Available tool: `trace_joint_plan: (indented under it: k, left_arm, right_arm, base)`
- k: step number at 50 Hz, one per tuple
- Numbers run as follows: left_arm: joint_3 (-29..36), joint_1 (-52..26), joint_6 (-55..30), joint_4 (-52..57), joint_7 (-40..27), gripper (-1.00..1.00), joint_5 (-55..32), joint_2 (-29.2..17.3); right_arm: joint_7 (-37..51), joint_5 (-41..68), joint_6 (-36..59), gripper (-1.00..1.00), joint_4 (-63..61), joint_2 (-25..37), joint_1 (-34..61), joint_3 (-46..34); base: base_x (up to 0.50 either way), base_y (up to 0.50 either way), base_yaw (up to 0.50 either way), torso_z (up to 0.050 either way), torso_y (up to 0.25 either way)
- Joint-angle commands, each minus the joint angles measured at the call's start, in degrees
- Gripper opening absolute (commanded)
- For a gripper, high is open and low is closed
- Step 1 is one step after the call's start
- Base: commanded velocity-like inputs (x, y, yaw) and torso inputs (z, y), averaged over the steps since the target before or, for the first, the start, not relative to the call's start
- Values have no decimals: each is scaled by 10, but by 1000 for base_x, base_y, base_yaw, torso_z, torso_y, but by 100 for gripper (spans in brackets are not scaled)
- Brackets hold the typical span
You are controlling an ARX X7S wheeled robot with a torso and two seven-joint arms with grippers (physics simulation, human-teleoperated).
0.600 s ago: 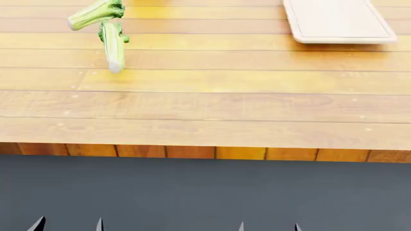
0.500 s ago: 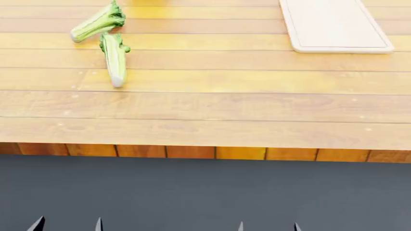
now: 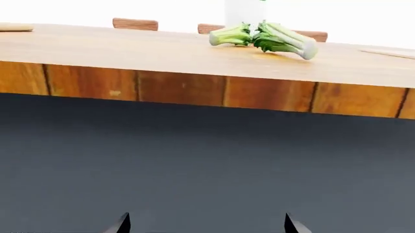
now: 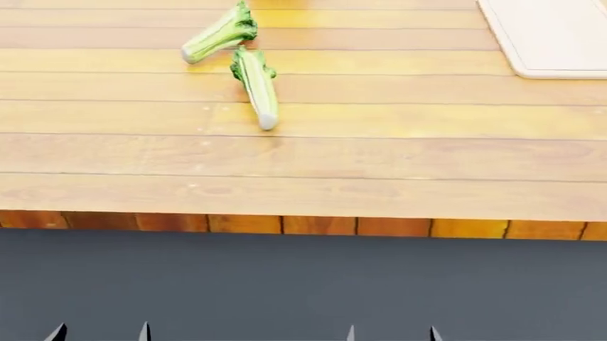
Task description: Place the celery and the celery on separate cutting boards.
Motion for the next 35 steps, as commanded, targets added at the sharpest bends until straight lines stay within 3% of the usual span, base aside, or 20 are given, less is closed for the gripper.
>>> trace_joint_plan:
  k: [1, 6, 19, 25, 27, 28, 29, 35]
  left_arm:
    - [12, -2, -5, -4, -13, 100, -13, -10]
    - [18, -4, -5, -11, -16, 100, -13, -15]
    - [21, -5, -3, -10, -24, 100, -31, -21]
    - [46, -3, 17, -13, -29, 100, 3, -34]
    - [62, 2, -10, -4, -21, 100, 9, -39]
    - [41, 8, -5, 10, 16, 100, -63, -36]
    - [42, 8, -7, 13, 24, 100, -74, -36]
    - [40, 3, 14, 11, -15, 100, -33, -39]
  right_arm:
    - [14, 7, -1, 100, -3, 10, -1, -12]
    - [16, 3, -4, 100, -4, 15, -1, -21]
    - [26, 18, -7, 100, 5, 21, 2, -25]
    - [31, 17, -6, 100, 4, 26, 2, -32]
    - [34, 16, -3, 100, 4, 27, 2, -34]
    - [36, 13, -2, 100, 2, 28, 2, -35]
    - [37, 13, -2, 100, 2, 28, 2, -36]
    - [43, 8, -4, 100, -3, 33, 1, -42]
  base:
    - [0, 500, 0, 0, 0]
    - [0, 500, 0, 0, 0]
    - [0, 0, 0, 0, 0]
    - [0, 0, 0, 0, 0]
    - [0, 0, 0, 0, 0]
    - [0, 0, 0, 50, 0]
    - [0, 0, 0, 50, 0]
    - [0, 0, 0, 50, 0]
